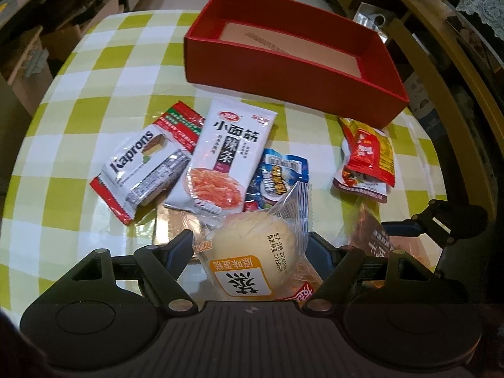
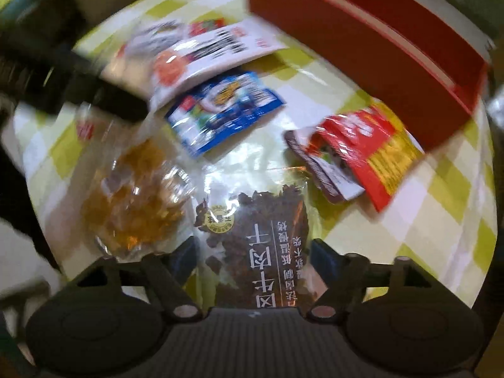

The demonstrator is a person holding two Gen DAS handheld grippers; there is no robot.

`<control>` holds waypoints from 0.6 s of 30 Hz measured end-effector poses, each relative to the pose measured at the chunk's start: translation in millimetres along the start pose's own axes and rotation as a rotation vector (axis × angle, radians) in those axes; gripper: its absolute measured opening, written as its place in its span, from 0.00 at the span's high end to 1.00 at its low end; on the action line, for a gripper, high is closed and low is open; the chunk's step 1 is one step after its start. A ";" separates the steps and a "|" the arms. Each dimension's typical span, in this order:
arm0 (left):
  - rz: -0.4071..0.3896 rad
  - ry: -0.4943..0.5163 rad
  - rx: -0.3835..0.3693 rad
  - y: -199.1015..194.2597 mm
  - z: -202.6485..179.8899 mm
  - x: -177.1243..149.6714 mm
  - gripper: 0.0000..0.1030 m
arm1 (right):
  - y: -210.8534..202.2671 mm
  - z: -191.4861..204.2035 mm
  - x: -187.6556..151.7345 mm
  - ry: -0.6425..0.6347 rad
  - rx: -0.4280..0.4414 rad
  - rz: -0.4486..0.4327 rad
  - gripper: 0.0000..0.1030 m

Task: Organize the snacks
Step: 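Lift the bun with the left tool while the right tool lifts the jerky bag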

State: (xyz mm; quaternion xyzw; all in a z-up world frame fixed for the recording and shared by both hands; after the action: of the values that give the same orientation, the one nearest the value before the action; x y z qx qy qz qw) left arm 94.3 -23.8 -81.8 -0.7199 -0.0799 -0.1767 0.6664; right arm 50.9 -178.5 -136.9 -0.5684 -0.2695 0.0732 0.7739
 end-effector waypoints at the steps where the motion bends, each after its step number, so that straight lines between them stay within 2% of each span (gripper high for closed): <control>1: -0.004 0.004 -0.003 -1.1 -1.5 -0.2 0.21 | -3.5 -2.2 -1.0 0.022 0.001 -0.014 0.24; 6: -0.015 0.003 -0.005 -3.5 -2.3 -0.2 0.21 | -17.2 -3.3 -7.7 0.087 0.003 -0.063 0.25; 14: -0.039 -0.006 -0.013 -9.5 -3.0 4.5 0.21 | -66.3 4.6 3.0 0.160 0.008 -0.231 0.25; 18: -0.056 -0.014 -0.022 -15.0 -4.8 10.3 0.21 | -78.4 6.2 14.5 0.188 0.017 -0.296 0.25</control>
State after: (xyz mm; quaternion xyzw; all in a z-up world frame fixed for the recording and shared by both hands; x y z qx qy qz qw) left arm 97.9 -28.3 -63.9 -0.7258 -0.1026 -0.1910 0.6528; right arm 44.8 -194.1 -58.7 -0.5202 -0.2761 -0.0929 0.8028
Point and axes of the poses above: each gripper's, at about its wrist camera, not at the fingertips, and y roughly the way its jaws point, z to its left, x to its top, the point moved 6 cm from there along y, roughly the way its jaws point, and after that the axes turned 7 degrees about x, right-handed, at the moved point
